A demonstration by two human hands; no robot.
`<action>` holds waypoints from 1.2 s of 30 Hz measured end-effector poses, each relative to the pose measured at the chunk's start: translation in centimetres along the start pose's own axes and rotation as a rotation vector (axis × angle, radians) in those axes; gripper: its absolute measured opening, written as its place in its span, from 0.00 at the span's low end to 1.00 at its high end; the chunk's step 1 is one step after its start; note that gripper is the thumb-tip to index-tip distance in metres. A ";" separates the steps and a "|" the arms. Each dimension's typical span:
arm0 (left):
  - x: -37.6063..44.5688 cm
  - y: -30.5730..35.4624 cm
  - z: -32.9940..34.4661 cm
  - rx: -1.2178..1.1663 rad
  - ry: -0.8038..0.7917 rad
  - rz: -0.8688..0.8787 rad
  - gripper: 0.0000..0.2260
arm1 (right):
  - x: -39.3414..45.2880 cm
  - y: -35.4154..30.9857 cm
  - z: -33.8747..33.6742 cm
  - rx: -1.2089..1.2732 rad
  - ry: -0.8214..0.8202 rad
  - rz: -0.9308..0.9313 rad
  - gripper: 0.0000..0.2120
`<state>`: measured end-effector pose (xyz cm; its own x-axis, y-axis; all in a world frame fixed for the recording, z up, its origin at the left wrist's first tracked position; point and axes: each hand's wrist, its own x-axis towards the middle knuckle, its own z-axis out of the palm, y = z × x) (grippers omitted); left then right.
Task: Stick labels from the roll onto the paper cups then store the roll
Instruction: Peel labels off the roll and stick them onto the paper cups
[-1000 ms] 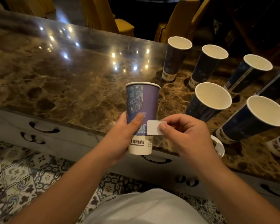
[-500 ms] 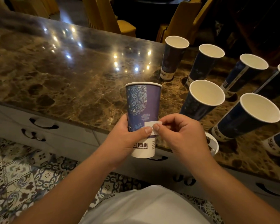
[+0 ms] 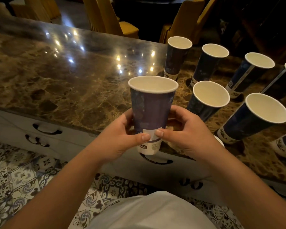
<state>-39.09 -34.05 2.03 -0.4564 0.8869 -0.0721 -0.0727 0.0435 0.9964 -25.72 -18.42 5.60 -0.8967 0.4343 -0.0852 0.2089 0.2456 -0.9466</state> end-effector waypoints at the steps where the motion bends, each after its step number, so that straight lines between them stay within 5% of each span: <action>1: 0.2 0.2 -0.3 0.066 0.016 0.010 0.30 | 0.3 0.1 0.0 -0.059 0.018 -0.012 0.25; 4: 1.4 0.6 -1.2 0.194 0.086 0.061 0.35 | 1.5 0.4 0.1 -0.112 0.063 -0.014 0.28; 9: 5.3 0.6 -3.1 0.386 0.167 0.092 0.26 | 4.5 0.8 0.9 -0.148 0.213 0.008 0.27; 17: 8.9 -1.7 -4.8 0.498 0.189 0.139 0.27 | 7.8 2.7 1.6 -0.270 0.330 0.007 0.24; 26: 9.6 -3.0 -5.1 0.503 0.180 0.106 0.24 | 8.8 4.1 1.8 -0.411 0.307 0.005 0.25; 32: 9.0 -3.2 -4.9 0.545 0.165 0.063 0.31 | 7.9 3.7 1.7 -0.444 0.265 0.057 0.30; 36: 6.5 -3.7 -3.6 0.510 0.411 0.072 0.28 | 4.3 2.5 1.0 -0.480 0.153 0.111 0.31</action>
<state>-45.00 -30.06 -2.29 -0.7533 0.6521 0.0851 0.3538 0.2927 0.8883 -29.41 -16.80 2.60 -0.7991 0.5934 -0.0966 0.4875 0.5454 -0.6818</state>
